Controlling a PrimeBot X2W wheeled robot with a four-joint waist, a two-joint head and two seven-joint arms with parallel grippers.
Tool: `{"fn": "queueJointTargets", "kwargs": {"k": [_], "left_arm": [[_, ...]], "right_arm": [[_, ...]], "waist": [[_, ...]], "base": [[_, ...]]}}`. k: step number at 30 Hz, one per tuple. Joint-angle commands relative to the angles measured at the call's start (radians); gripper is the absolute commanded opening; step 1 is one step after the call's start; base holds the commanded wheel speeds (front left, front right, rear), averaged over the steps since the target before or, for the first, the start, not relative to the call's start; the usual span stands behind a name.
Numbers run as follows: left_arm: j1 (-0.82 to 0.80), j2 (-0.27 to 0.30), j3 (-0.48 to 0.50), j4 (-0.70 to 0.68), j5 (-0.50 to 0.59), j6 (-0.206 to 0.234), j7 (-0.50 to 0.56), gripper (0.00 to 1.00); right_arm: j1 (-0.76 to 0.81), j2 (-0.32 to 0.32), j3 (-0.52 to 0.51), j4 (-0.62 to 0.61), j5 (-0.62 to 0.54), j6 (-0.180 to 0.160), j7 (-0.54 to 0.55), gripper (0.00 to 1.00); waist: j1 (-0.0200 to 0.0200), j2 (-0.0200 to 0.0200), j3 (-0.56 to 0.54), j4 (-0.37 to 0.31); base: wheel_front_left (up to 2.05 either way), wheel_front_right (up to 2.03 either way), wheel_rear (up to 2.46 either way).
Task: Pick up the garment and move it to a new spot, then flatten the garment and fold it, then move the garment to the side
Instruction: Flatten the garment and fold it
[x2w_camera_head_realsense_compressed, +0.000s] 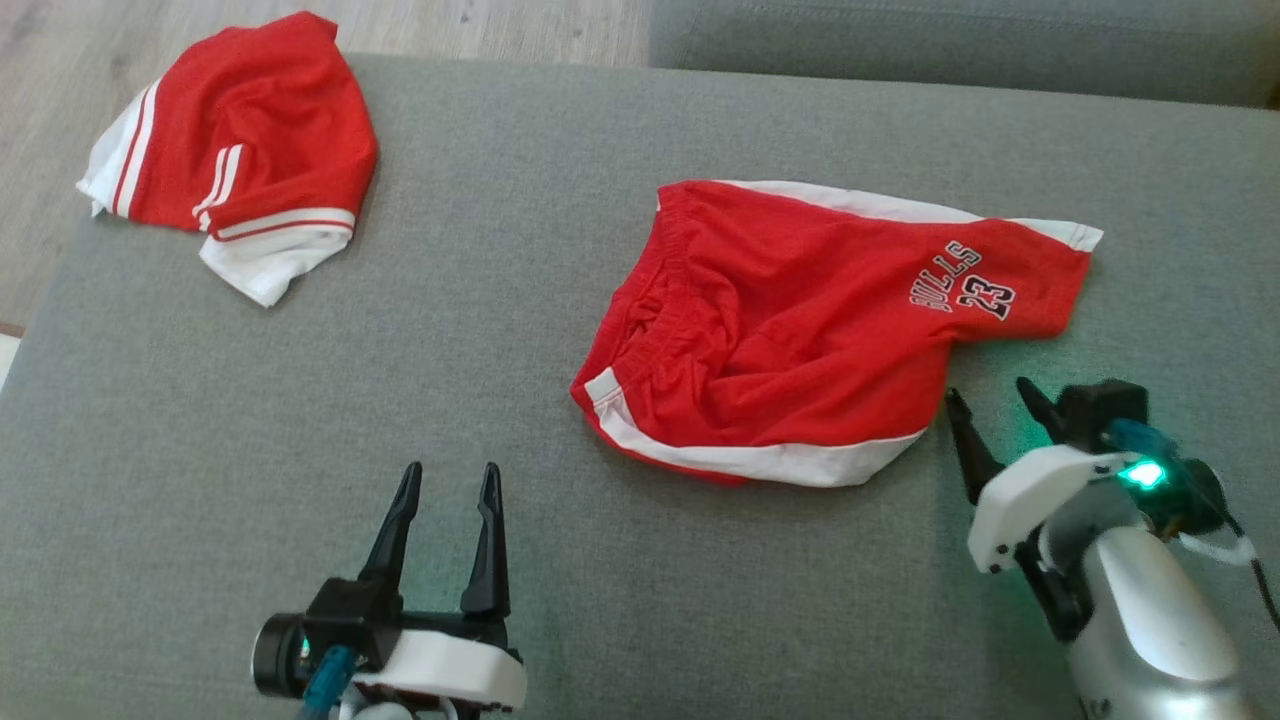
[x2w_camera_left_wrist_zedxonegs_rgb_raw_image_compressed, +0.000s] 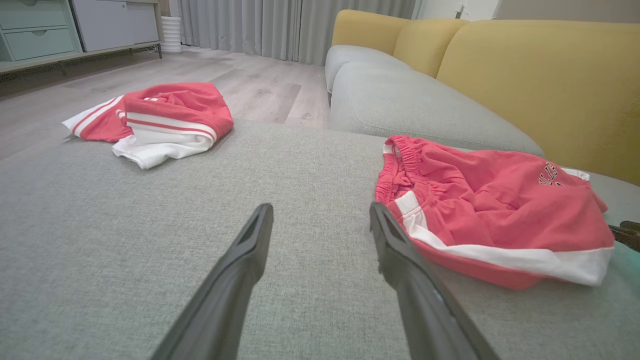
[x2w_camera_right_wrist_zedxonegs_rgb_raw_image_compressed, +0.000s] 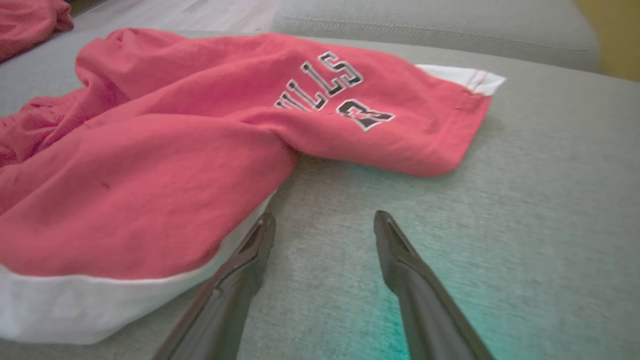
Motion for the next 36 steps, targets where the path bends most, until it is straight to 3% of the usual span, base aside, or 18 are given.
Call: {"fn": "queueJointTargets", "kwargs": {"k": [1,16,17,18,21,28,36], "left_arm": [[-0.027,0.012,0.034,-0.031,-0.002,0.002,-0.004,1.0],[-0.05,0.007,0.029,-0.022,-0.007,0.004,-0.004,1.0],[-0.05,0.007,0.03,-0.022,-0.007,0.005,-0.004,1.0],[-0.05,0.007,0.03,-0.022,-0.008,0.005,-0.005,1.0],[-0.05,0.007,0.032,-0.022,-0.009,0.007,-0.005,1.0],[-0.046,0.007,0.033,-0.021,-0.009,0.009,-0.007,1.0],[-0.034,0.007,0.032,-0.023,-0.012,0.009,-0.008,1.0]], "right_arm": [[-0.041,0.008,0.034,-0.037,0.006,-0.001,0.009,1.0],[-0.162,0.049,0.152,0.057,0.032,-0.001,0.164,1.0],[-0.164,0.051,0.152,0.068,0.026,-0.001,0.177,0.81],[-0.166,0.053,0.152,0.074,0.021,-0.001,0.185,0.48],[-0.166,0.059,0.148,0.085,0.014,-0.001,0.194,0.0],[-0.137,0.06,0.088,0.024,-0.015,-0.001,0.159,0.0],[0.038,0.07,-0.078,-0.22,-0.079,-0.001,0.157,0.0]], "waist": [[0.0,0.0,0.008,0.003],[0.0,0.0,0.042,0.05],[0.0,0.0,0.043,0.049],[0.0,0.0,0.044,0.049],[0.0,0.0,0.043,0.042],[0.0,0.0,0.028,0.009],[0.0,0.0,0.0,-0.048]], "base": [[0.0,0.0,0.0],[0.0,0.0,0.0],[0.0,0.0,0.0],[0.0,0.0,0.0],[0.0,0.0,0.0],[0.0,0.0,0.0],[0.0,0.0,0.0]]}}
